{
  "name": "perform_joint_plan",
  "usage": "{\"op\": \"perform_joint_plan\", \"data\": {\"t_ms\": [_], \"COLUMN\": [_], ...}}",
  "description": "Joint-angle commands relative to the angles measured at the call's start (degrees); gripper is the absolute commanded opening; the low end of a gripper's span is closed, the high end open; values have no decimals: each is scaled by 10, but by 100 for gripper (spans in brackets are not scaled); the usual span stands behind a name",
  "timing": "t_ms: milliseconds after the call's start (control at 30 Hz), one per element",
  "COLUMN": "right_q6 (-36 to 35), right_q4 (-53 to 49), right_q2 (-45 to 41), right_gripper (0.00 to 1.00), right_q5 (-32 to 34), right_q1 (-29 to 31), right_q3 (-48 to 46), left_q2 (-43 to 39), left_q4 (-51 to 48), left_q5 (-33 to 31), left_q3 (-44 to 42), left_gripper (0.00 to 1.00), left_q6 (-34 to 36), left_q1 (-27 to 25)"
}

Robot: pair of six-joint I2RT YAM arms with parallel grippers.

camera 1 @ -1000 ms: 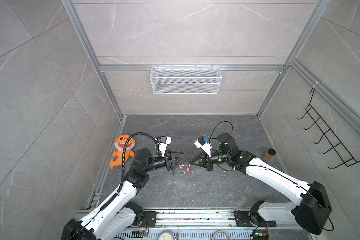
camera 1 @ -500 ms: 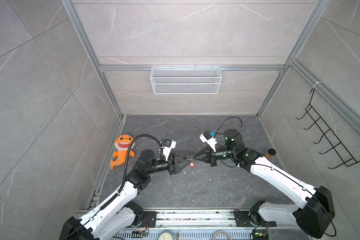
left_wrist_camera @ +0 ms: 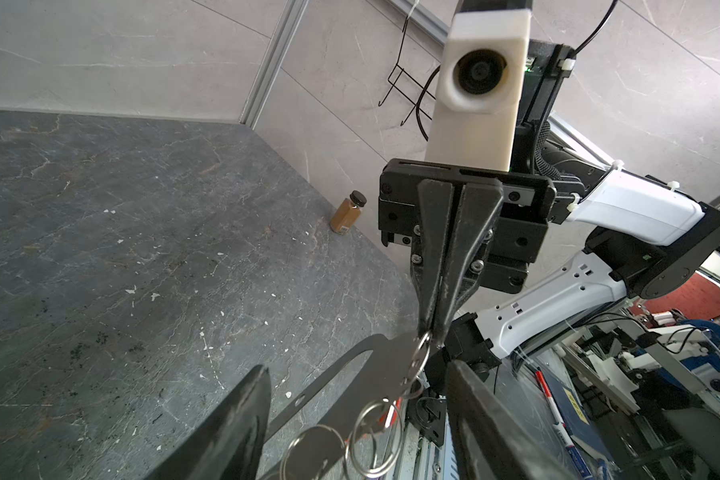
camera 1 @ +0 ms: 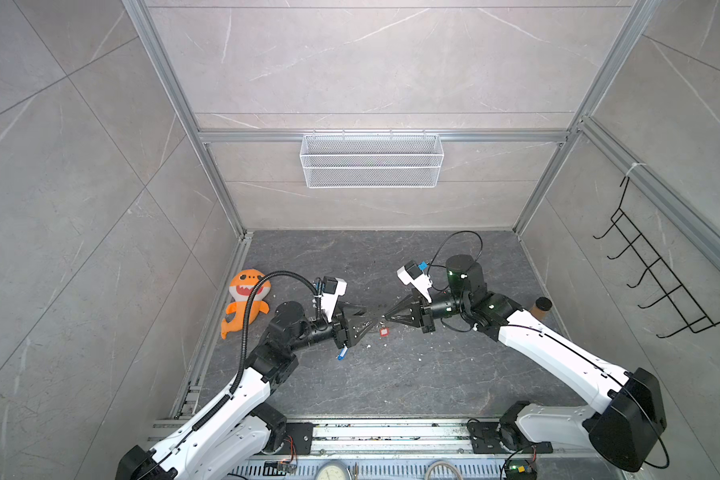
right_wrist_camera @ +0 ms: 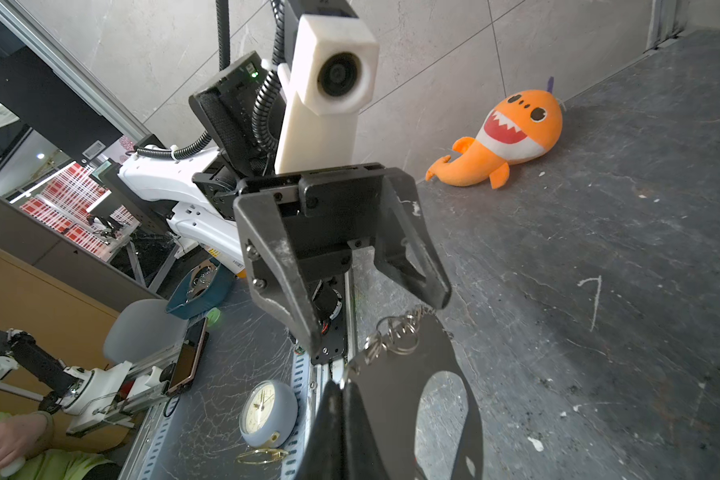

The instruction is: Remove the keys from the keyring

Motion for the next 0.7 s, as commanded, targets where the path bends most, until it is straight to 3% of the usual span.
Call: {"op": "perform_joint_plan", "data": {"t_ms": [0,467,600,667], "right_q6": [12,30,30,28], "right_q4": [24,33,18,2], "right_q2": [2,12,11,10], "right_gripper": [0,0,0,0], "right_q5": [-9,12,48,78], "right_q1": [0,0,1,3], "right_q3": [24,32,39,44], "left_q2": [3,17,10,5], "left_q4": [41,53,21,5], "left_q5": [34,45,7,-8], "left_q3": [17,20,25,30], "left_gripper": [68,41,39,46], "left_q6": [10,12,7,1], "left_q1": [-7,-34,-36,-37]}}
